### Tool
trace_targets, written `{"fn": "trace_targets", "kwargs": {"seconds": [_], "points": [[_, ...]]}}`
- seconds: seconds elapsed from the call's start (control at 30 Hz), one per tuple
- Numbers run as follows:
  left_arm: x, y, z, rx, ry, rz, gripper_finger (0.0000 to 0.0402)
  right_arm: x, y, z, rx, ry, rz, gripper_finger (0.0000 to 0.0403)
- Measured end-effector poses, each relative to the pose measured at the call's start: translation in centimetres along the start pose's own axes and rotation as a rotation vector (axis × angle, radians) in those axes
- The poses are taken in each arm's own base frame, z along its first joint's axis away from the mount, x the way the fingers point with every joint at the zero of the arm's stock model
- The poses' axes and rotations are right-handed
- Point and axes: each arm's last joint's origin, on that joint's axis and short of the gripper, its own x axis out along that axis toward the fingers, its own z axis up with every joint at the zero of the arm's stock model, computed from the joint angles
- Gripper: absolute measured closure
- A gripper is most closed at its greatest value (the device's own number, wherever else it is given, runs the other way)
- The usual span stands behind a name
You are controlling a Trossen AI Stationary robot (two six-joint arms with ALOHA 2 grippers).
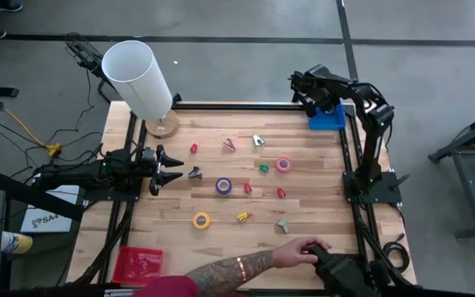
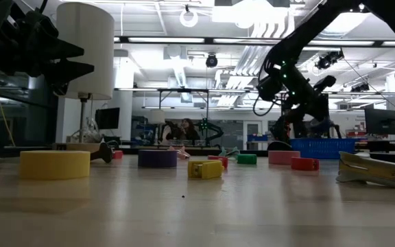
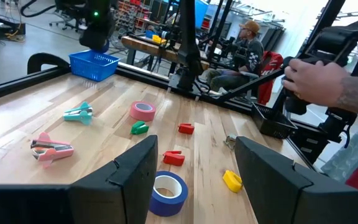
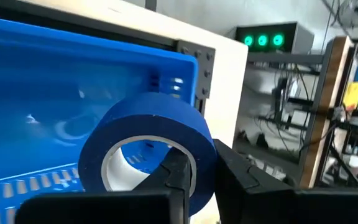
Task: Pick and place Stapler, Stapler remover, tape
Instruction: Put the bottom blue tape into the blue bin
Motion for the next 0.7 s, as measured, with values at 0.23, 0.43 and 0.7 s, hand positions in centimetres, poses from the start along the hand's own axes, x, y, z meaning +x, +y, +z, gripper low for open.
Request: {"fn": "trace_targets", "kwargs": {"seconds": [0.23, 0.43, 0.7], "points": [[0.0, 0.0, 0.0, 0.000, 0.000, 0.000, 0.0188, 1.3, -1.5, 0.3, 0.018, 0.085, 0.008, 0.0370], [0.0, 0.0, 0.0, 0.000, 0.000, 0.000, 0.0188, 2.0, -1.3, 0.5, 0.010, 0.116, -0.028, 0.0369], [0.0, 0.0, 0.0, 0.000, 0.000, 0.000, 0.0188, 2.7, -0.4, 0.7, -0.024, 0.161, -0.060, 0.0356]]}}
